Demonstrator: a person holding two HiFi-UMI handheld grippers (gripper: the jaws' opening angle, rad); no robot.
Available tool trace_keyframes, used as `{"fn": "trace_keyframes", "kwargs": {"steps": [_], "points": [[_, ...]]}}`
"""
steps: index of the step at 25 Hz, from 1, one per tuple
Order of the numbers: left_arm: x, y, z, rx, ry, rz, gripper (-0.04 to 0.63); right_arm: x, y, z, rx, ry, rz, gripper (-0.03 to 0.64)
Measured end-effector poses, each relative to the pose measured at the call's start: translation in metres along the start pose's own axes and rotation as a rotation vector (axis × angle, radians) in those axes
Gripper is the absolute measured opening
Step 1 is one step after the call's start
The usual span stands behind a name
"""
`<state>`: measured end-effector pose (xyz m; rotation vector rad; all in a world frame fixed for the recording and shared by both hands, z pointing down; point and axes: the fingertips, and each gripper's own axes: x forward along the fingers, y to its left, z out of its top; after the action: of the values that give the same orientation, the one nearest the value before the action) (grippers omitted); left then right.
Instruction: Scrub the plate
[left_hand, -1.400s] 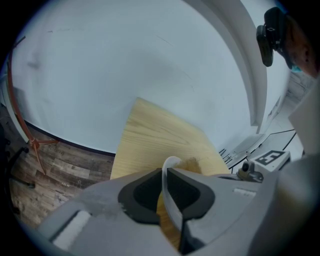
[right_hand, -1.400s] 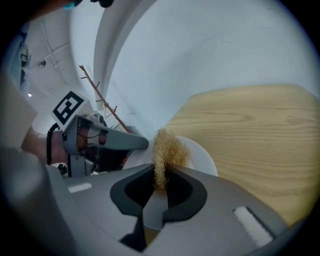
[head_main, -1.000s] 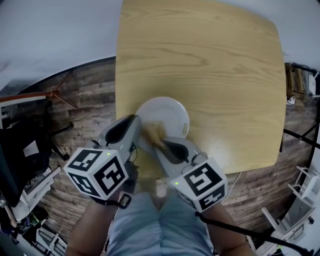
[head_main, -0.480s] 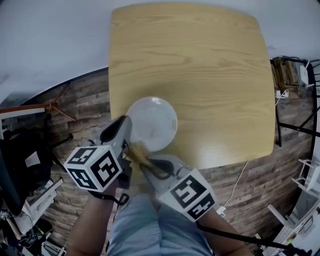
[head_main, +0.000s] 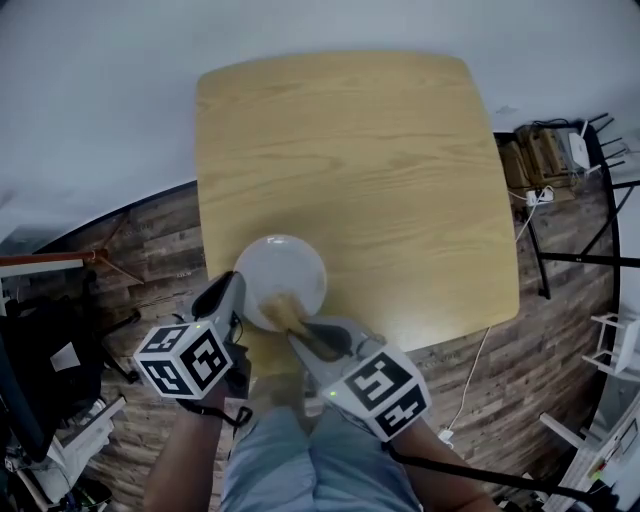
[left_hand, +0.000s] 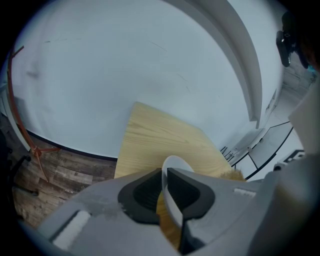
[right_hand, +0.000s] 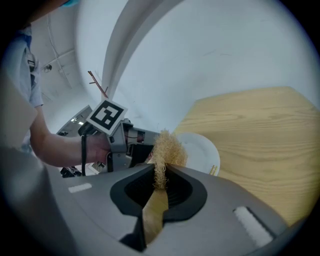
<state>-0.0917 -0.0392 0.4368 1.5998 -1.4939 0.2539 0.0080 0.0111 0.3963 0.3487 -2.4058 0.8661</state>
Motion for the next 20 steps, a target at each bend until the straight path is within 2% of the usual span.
{"fn": "trace_keyframes", "kwargs": {"steps": [7,13,20], "points": [[-0.002,-0.002,0.000,-0.009,0.003,0.006,0.058,0.000,-0.038,0.011,0.008,0.002,-0.083,0.043],[0.002,-0.002,-0.001,-0.027,0.020,0.011,0.058,0.011,-0.076,0.036,-0.019,-0.004,-0.143,0.043],[0.005,-0.004,0.003,-0.042,0.022,0.007,0.060,0.033,-0.104,0.027,-0.021,0.080,-0.156,0.043]]}}
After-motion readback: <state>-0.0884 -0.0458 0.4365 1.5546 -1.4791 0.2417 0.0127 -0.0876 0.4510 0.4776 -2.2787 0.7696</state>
